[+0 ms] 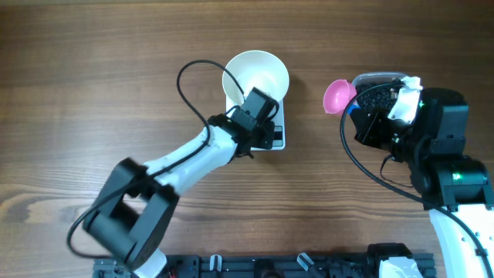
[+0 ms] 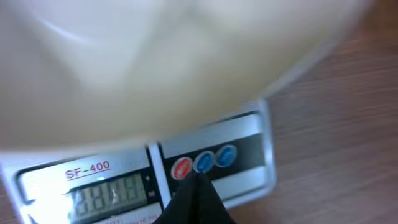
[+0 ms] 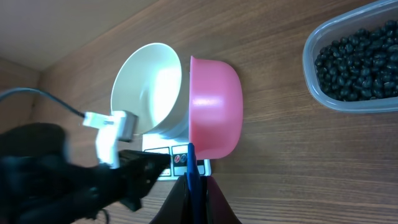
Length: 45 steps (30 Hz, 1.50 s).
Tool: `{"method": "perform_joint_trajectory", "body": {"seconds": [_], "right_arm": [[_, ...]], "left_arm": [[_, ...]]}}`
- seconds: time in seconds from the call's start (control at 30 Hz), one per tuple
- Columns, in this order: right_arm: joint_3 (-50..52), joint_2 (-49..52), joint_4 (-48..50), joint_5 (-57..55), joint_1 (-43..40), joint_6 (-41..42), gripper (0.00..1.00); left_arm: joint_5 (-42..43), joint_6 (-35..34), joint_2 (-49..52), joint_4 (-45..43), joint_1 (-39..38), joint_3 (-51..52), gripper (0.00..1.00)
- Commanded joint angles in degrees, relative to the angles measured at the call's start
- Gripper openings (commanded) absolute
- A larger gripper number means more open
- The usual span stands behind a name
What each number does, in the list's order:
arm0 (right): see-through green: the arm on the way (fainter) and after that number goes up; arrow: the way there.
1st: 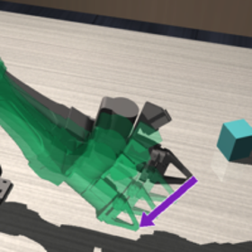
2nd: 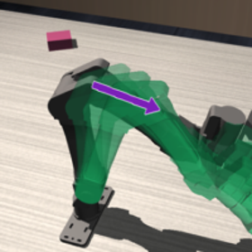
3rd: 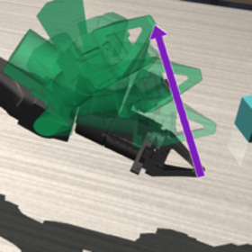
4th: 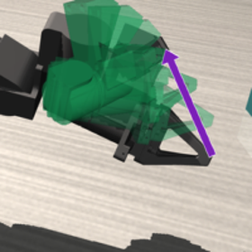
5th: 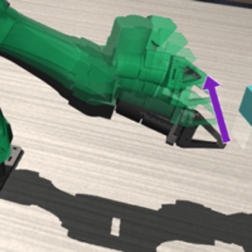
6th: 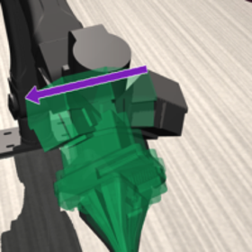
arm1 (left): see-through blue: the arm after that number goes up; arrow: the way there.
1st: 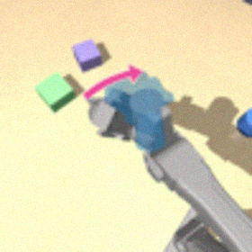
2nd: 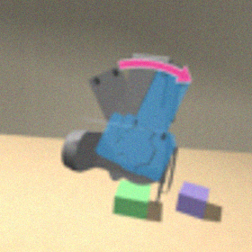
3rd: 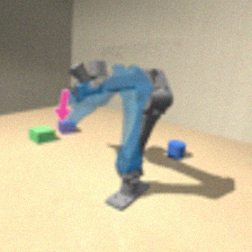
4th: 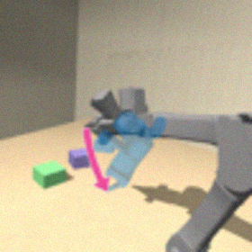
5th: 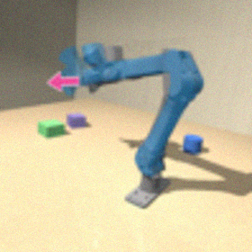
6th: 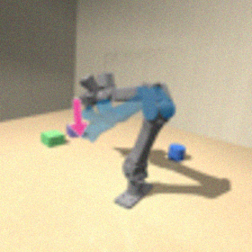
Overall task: Scoop item into bowl and weigh 150g on scale
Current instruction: 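Withdraw the left gripper from the scale to the left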
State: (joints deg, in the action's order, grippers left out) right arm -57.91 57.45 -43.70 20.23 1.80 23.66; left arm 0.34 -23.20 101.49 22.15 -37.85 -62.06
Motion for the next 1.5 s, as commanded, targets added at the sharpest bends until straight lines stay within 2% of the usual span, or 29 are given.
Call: {"method": "perform_joint_trajectory", "body": {"seconds": [0.0, 0.17, 0.37, 0.4, 0.53, 0.7, 0.8, 0.97, 1.2, 1.3, 1.37, 1.47], "right_arm": [[-1.1, 0.2, 0.3, -1.2, -0.2, -1.2, 0.04], [-1.1, 0.2, 0.4, -1.2, -0.2, -1.2, 0.04], [-1.1, 0.2, 0.6, -1.2, -0.2, -1.2, 0.04], [-1.1, 0.2, 0.6, -1.2, -0.2, -1.2, 0.04], [-1.1, 0.2, 0.5, -1.2, -0.2, -1.7, 0.04], [-1.1, 0.2, 0.4, -1.2, -0.2, -2.3, 0.04], [-1.1, 0.2, 0.4, -1.2, -0.2, -2.3, 0.04], [-1.1, 0.2, 0.3, -1.2, -0.2, -2.5, 0.04], [-1.1, 0.2, 0.5, -1.2, -0.2, -2.5, 0.04], [-1.1, 0.2, 0.8, -1.2, -0.2, -2.5, 0.04], [-1.1, 0.2, 0.7, -1.2, -0.2, -2.6, 0.05], [-1.1, 0.2, 0.6, -1.2, -0.2, -2.7, 0.04]], "left_arm": [[0.5, 2.3, -8.9, 1.5, 0.2, 0.4, 0.04], [-2.1, 9.9, -18.5, 8.5, 1.3, 0.4, 0.04], [-4.9, 11.1, -24.1, 17.6, 3.7, 0.4, 0.04], [-4.3, 13.4, -24.0, 18.6, 4.4, 0.5, 0.04], [7.0, 25.1, -23.8, 18.9, 9.2, 2.0, 0.04], [24.1, 37.7, -23.8, 18.8, 20.9, 4.5, 0.04], [29.6, 43.7, -23.8, 18.7, 26.0, 5.7, 0.04], [29.6, 45.6, -23.8, 18.8, 27.1, 5.8, 0.04], [16.9, 53.5, -19.3, 17.5, 27.5, 5.8, 0.04], [21.2, 59.3, -17.3, 15.4, 29.5, 5.8, 0.04], [26.4, 66.0, -17.3, 15.9, 30.4, 5.8, 0.04], [26.4, 70.9, -17.3, 18.2, 30.6, 5.9, 0.04]]}}
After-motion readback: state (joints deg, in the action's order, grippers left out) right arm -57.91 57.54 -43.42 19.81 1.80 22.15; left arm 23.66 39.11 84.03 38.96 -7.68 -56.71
